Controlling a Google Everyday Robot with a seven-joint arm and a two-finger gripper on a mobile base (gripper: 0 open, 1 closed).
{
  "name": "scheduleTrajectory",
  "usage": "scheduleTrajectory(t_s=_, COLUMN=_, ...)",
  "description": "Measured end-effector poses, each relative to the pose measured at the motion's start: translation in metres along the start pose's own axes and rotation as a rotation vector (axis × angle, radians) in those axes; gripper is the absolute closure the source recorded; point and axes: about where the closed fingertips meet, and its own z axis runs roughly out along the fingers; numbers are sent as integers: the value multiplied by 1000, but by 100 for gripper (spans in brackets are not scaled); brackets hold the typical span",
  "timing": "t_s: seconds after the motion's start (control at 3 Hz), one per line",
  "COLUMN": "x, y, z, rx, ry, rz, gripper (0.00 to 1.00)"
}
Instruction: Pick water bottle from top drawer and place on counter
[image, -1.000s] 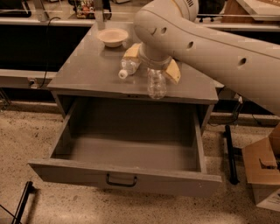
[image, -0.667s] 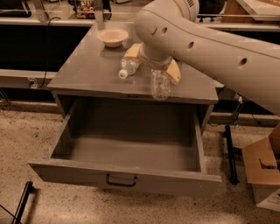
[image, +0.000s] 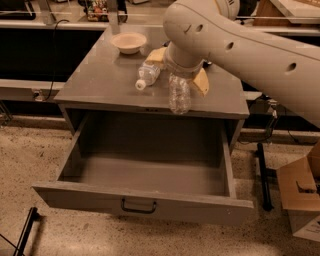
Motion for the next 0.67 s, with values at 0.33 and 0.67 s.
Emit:
scheduleTrajectory(t_s=0.33, x=13, y=-3, z=-8, rx=44, ry=2, rz=78, gripper=0)
scheduleTrajectory(t_s=0.67, x=33, y=-8, z=-24, rx=86, ry=25, rz=166, gripper=0)
